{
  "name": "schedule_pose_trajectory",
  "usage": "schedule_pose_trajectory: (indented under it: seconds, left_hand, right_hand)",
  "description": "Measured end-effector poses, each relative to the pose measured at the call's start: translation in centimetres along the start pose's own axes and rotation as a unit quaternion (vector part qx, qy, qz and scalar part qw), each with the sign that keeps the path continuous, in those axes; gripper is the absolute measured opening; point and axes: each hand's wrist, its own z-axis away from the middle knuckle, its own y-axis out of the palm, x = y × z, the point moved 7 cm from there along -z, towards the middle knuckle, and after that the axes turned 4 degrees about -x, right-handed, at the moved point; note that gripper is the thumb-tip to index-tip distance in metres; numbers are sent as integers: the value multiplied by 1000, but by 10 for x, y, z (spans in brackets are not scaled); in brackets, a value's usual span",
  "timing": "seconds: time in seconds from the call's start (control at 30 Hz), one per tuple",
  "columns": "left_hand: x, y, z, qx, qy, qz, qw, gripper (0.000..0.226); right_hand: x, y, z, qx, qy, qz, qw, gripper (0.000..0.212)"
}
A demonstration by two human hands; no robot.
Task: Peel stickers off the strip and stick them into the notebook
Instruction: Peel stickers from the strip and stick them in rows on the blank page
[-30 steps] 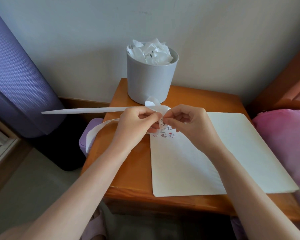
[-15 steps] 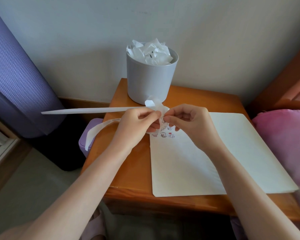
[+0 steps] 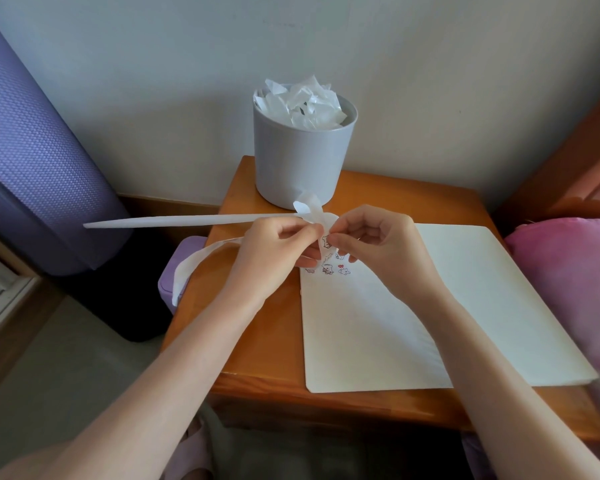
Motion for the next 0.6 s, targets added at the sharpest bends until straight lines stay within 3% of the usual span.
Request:
schedule_pose_trajectory:
  seconds: [0.27,0.6]
  left_hand:
    - [3,-2,0,-23,-17,0,1000,14]
    - [3,-2,-1,-20,-19,-22,999,13]
  right_hand:
    - [9,3,4,7,-56,64,996,5]
    - [9,0,0,15,-15,80,997,6]
